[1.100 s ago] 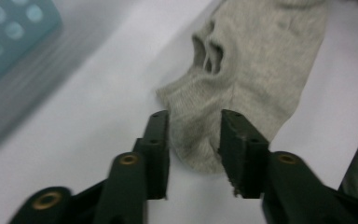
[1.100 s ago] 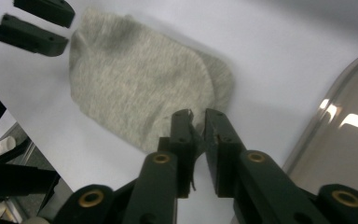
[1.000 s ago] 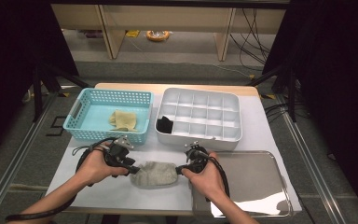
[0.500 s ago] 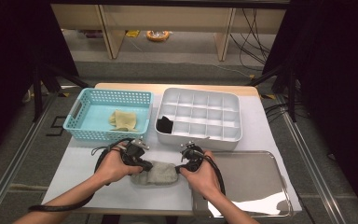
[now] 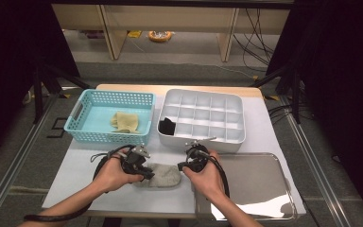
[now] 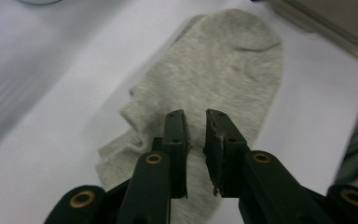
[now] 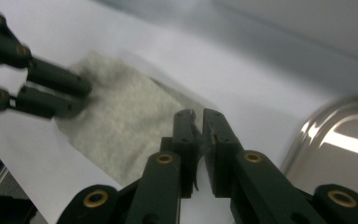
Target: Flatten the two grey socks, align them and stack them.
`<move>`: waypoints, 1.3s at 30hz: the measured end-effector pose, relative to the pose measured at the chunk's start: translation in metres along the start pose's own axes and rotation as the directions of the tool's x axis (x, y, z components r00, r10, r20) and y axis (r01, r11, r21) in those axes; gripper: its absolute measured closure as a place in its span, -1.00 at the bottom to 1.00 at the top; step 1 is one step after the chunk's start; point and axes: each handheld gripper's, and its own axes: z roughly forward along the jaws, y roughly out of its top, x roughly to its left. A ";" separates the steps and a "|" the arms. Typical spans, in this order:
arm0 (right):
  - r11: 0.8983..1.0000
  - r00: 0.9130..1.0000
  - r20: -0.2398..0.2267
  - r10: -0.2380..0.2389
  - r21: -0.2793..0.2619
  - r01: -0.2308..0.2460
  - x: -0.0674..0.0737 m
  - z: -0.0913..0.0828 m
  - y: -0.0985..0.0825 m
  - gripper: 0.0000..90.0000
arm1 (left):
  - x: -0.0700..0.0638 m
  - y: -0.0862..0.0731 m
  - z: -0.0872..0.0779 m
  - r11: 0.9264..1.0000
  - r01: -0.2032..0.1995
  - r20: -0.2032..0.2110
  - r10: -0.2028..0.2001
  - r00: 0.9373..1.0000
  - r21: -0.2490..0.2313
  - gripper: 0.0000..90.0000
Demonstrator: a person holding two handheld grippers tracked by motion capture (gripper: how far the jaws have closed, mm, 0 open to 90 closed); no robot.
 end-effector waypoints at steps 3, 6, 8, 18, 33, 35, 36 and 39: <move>0.999 0.999 -0.021 -0.032 -0.012 0.032 0.004 -0.002 0.003 0.94 | -0.003 -0.003 0.001 1.000 -0.001 0.013 0.001 1.000 0.011 0.73; 0.999 0.998 -0.049 -0.031 0.035 0.032 0.009 0.000 0.003 1.00 | -0.003 -0.007 0.008 1.000 0.010 0.012 -0.011 1.000 0.025 0.73; 0.998 0.998 -0.047 -0.028 0.063 0.031 0.010 0.004 0.001 1.00 | -0.002 -0.008 0.011 0.999 0.016 0.016 -0.016 1.000 0.029 0.74; 0.995 0.999 -0.038 0.010 0.100 -0.006 0.002 0.017 -0.007 0.99 | -0.004 -0.009 0.012 1.000 0.008 0.011 -0.008 1.000 0.020 0.74; 1.000 0.998 -0.059 -0.010 0.007 0.010 -0.006 0.005 -0.006 0.66 | 0.014 -0.035 -0.019 0.990 0.117 -0.046 -0.121 0.992 -0.080 0.07; 1.000 0.998 -0.051 -0.020 0.004 0.021 -0.007 0.005 -0.006 0.65 | 0.017 -0.036 -0.022 0.992 0.112 -0.043 -0.115 0.992 -0.061 0.12; 0.999 0.998 -0.049 -0.034 -0.006 0.033 -0.008 0.004 -0.007 0.64 | 0.017 -0.036 -0.022 0.989 0.131 -0.043 -0.134 0.990 -0.075 0.18; 1.000 0.998 -0.057 -0.020 0.001 0.020 -0.007 0.004 -0.007 0.64 | 0.020 -0.039 -0.020 0.984 0.158 -0.064 -0.163 0.984 -0.089 0.17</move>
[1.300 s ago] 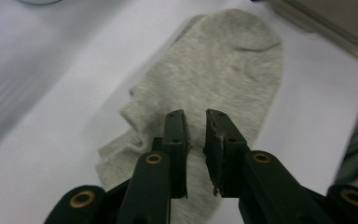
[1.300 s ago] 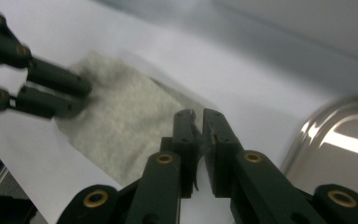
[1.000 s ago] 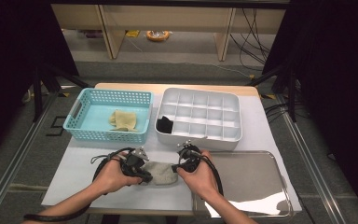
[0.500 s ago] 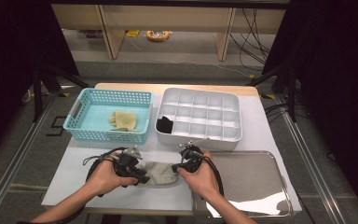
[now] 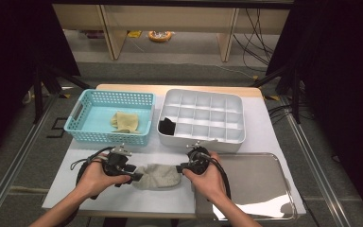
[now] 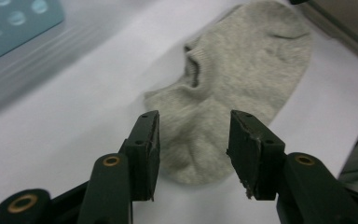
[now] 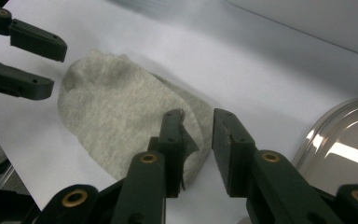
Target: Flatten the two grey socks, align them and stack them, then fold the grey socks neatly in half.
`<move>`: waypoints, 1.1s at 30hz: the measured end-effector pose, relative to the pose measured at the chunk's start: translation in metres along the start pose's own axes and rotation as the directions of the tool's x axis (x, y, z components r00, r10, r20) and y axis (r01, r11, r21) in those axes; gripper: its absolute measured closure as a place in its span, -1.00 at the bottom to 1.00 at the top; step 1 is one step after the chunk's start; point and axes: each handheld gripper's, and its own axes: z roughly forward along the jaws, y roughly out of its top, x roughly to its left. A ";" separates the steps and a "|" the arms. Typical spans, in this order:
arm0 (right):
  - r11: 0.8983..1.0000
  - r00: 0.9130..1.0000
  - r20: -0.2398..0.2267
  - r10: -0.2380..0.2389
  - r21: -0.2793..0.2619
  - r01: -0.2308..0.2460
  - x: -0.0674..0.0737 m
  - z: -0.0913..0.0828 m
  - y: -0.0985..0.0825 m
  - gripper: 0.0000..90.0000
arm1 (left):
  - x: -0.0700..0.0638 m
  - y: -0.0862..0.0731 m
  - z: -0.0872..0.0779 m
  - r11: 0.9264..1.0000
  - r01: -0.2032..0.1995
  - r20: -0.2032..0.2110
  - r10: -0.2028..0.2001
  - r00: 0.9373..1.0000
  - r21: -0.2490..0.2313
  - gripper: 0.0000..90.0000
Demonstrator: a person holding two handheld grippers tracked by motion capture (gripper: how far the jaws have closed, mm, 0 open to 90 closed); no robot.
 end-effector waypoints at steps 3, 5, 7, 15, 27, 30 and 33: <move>1.000 1.000 0.002 -0.002 -0.004 0.002 0.001 -0.001 0.001 0.63 | 0.000 -0.001 0.003 0.995 0.089 0.021 -0.088 0.996 -0.040 0.14; 1.000 1.000 -0.001 -0.001 -0.003 0.001 0.001 -0.001 0.001 0.63 | 0.002 -0.001 0.003 0.991 0.123 0.035 -0.122 0.992 -0.044 0.10; 1.000 1.000 0.009 0.006 0.002 -0.006 0.003 -0.003 0.003 0.62 | 0.004 -0.001 0.003 0.988 0.149 0.032 -0.148 0.989 -0.047 0.02; 1.000 1.000 -0.015 -0.011 -0.005 0.011 0.004 -0.002 0.004 0.62 | 0.006 -0.002 0.009 0.969 0.240 0.072 -0.236 0.969 -0.058 -0.12; 1.000 1.000 0.003 0.006 -0.005 -0.006 0.000 -0.007 0.005 0.63 | 0.012 -0.001 0.013 0.973 0.222 0.054 -0.219 0.974 -0.060 -0.05; 1.000 1.000 0.009 0.029 -0.007 -0.029 0.004 -0.007 0.006 0.65 | 0.015 -0.001 0.010 0.970 0.227 0.063 -0.222 0.973 -0.082 0.02; 0.999 0.999 -0.005 0.047 -0.009 -0.047 0.007 -0.006 0.005 0.65 | 0.019 -0.001 0.010 0.972 0.224 0.056 -0.220 0.974 -0.076 0.04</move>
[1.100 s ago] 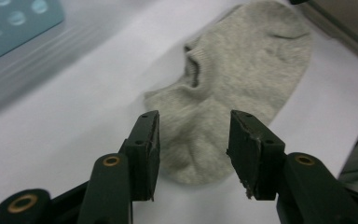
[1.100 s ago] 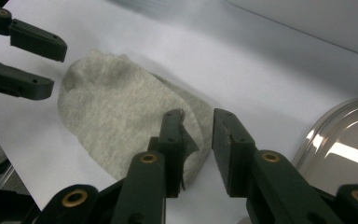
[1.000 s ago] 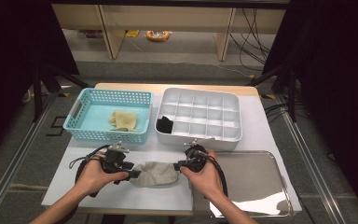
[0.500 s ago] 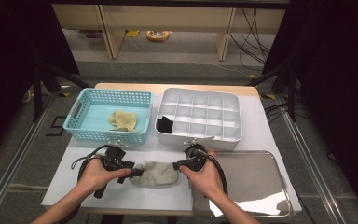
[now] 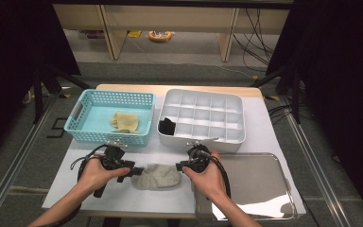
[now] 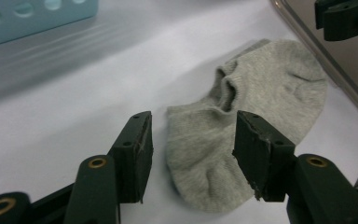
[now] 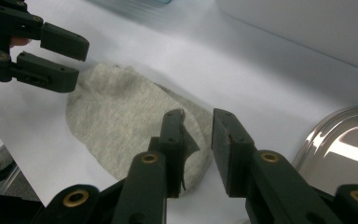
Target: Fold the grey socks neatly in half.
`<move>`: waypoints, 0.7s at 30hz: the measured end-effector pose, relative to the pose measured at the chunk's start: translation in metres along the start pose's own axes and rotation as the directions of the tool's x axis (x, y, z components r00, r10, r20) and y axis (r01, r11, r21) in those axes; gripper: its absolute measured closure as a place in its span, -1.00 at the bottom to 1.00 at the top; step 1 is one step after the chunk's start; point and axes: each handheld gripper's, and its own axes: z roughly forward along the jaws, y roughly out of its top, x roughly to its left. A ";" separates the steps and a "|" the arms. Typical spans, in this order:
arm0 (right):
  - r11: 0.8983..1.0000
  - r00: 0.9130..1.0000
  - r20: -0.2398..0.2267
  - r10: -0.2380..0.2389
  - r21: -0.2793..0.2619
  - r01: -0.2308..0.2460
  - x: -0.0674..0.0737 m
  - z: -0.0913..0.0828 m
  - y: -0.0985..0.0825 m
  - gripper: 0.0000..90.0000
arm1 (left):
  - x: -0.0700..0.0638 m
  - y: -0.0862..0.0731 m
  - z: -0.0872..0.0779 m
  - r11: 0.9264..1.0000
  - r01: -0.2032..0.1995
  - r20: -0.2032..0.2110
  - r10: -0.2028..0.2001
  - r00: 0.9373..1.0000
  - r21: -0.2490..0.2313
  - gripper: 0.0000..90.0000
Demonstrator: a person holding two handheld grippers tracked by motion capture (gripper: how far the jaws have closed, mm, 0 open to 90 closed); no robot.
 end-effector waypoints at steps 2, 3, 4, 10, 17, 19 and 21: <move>1.000 1.000 -0.002 -0.003 0.008 0.003 0.000 -0.001 0.000 0.65 | 0.002 0.000 0.001 1.000 -0.005 -0.018 0.005 1.000 0.015 0.04; 0.999 0.999 0.010 -0.034 0.008 0.034 -0.003 0.000 0.000 0.65 | 0.003 -0.001 0.002 1.000 -0.016 -0.013 0.016 1.000 0.024 0.04; 1.000 1.000 0.004 -0.017 0.013 0.017 -0.001 0.000 -0.001 0.65 | 0.003 -0.001 0.002 0.999 -0.020 -0.022 0.020 1.000 0.028 0.05; 0.999 0.999 -0.005 -0.040 0.010 0.040 -0.005 0.002 0.001 0.65 | 0.008 -0.005 0.005 0.986 -0.112 -0.010 0.114 0.993 0.123 0.11; 0.999 0.999 0.000 -0.039 0.006 0.039 -0.002 0.003 0.000 0.65 | 0.001 -0.006 0.009 0.972 -0.196 -0.046 0.204 0.978 0.130 0.23; 0.999 0.999 -0.001 -0.053 0.009 0.053 -0.001 0.003 0.000 0.65 | -0.003 -0.006 0.010 0.963 -0.232 -0.049 0.241 0.969 0.137 0.42; 0.998 0.998 0.006 -0.060 0.014 0.060 0.000 0.004 0.000 0.65 | -0.005 -0.007 0.011 0.959 -0.248 -0.041 0.255 0.966 0.139 0.53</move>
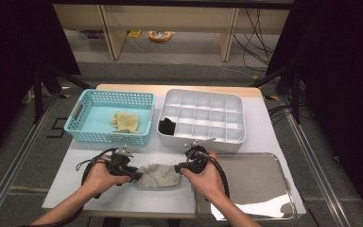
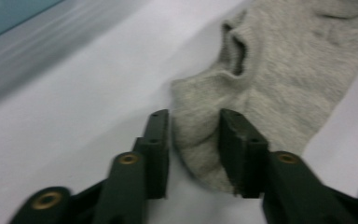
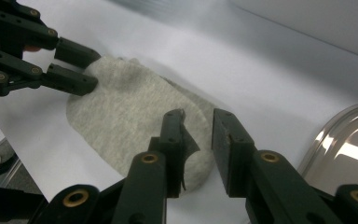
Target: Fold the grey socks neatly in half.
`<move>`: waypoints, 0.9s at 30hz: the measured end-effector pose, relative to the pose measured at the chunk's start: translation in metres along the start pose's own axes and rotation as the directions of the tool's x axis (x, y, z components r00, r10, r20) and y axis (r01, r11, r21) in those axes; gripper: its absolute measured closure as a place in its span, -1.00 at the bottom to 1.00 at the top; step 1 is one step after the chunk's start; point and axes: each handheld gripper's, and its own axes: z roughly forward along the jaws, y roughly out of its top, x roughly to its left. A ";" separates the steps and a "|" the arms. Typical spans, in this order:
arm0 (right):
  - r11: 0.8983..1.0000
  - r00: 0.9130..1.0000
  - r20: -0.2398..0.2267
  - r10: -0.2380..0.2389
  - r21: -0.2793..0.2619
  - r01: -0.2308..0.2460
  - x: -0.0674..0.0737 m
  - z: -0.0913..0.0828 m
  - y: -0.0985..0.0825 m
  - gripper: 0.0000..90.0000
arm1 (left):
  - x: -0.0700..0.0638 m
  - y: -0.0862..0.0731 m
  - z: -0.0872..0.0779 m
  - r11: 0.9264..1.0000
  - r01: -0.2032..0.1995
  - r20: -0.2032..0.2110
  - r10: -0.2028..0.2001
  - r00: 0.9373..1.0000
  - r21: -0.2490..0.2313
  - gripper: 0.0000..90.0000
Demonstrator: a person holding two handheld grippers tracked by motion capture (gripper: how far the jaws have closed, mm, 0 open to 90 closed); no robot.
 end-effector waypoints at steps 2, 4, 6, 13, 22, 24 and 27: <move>1.000 1.000 0.004 0.000 -0.004 0.000 0.001 0.002 0.000 0.66 | -0.003 0.000 0.002 0.999 0.029 0.012 -0.029 1.000 -0.017 0.67; 1.000 1.000 -0.005 0.005 0.026 -0.005 0.004 0.002 0.001 0.72 | -0.001 0.000 0.001 0.999 0.033 0.032 -0.033 0.999 -0.003 0.82; 0.999 1.000 -0.005 0.016 0.037 -0.016 0.007 0.003 0.001 0.77 | -0.003 0.000 0.003 0.995 0.095 0.043 -0.093 0.995 -0.042 0.86; 0.995 0.998 -0.063 0.002 0.096 0.004 0.028 0.017 0.009 1.00 | -0.001 0.000 -0.001 0.994 0.103 0.070 -0.101 0.992 -0.033 0.88; 0.993 0.992 -0.113 -0.048 0.100 0.060 0.040 0.040 0.012 1.00 | -0.003 0.002 -0.010 0.993 0.110 0.102 -0.104 0.989 -0.051 0.88; 0.993 0.992 -0.117 -0.037 0.107 0.049 0.041 0.041 0.012 1.00 | -0.004 0.003 -0.011 0.992 0.110 0.111 -0.104 0.988 -0.056 0.88; 0.990 0.995 -0.103 -0.006 0.140 0.020 0.047 0.049 0.012 1.00 | -0.005 0.004 -0.013 0.993 0.110 0.112 -0.103 0.988 -0.052 0.88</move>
